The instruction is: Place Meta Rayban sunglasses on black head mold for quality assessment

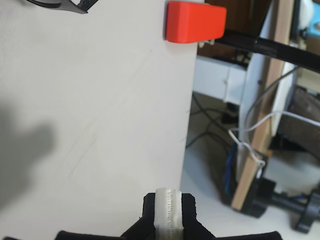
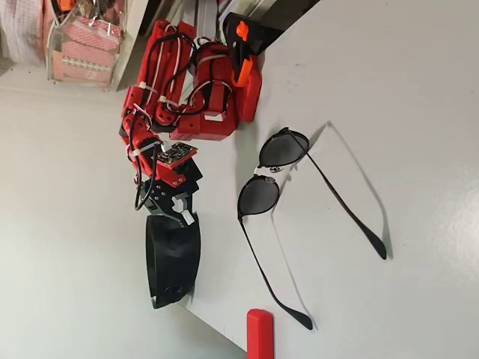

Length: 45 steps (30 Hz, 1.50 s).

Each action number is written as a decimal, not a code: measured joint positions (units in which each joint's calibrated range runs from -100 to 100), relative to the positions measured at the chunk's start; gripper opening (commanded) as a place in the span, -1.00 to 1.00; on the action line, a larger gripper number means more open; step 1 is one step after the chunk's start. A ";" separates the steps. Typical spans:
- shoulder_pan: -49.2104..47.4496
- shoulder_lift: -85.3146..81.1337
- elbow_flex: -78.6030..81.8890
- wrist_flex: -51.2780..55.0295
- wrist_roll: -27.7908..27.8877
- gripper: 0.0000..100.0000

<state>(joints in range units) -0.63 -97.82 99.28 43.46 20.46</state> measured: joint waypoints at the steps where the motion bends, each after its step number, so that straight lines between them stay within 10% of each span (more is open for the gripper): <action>1: 0.00 0.00 0.00 0.00 0.00 -1.00; 38: 0.00 0.00 0.00 0.00 0.00 -0.98; 45: 0.00 0.00 0.00 0.00 0.00 -0.02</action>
<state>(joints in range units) -0.63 -97.82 99.28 43.46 20.46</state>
